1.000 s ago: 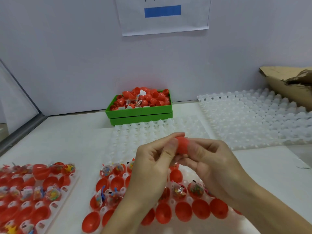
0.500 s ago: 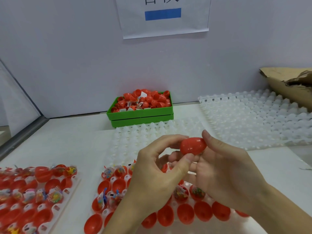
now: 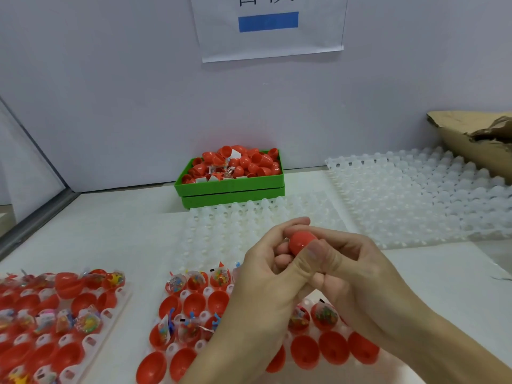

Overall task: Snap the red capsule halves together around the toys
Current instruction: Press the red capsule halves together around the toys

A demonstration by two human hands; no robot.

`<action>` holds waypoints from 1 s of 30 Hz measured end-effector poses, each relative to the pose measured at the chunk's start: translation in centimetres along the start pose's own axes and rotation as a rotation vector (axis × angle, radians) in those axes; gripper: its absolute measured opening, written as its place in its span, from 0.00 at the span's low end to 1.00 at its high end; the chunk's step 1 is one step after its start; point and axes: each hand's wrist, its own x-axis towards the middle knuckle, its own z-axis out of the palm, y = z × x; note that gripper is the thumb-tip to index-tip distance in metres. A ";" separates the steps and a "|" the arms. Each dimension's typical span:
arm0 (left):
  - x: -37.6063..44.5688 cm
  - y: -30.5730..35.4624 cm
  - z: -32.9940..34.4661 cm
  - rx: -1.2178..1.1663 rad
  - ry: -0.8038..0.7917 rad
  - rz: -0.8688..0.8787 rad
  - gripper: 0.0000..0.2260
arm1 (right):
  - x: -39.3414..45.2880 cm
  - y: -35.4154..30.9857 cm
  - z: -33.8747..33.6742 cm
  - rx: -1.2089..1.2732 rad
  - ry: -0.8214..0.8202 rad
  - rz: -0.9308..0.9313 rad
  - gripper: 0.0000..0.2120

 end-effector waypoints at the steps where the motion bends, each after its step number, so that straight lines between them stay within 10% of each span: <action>1: 0.1 -0.1 0.1 -0.023 0.011 0.009 0.32 | 0.0 0.1 0.0 -0.015 0.015 -0.017 0.17; 17: 0.2 -0.9 0.4 -0.022 0.128 0.161 0.21 | -0.1 1.0 0.4 -0.192 0.104 -0.128 0.27; 30: -0.1 0.1 0.0 0.450 0.077 0.356 0.10 | -0.2 -0.4 0.2 0.332 -0.109 0.204 0.32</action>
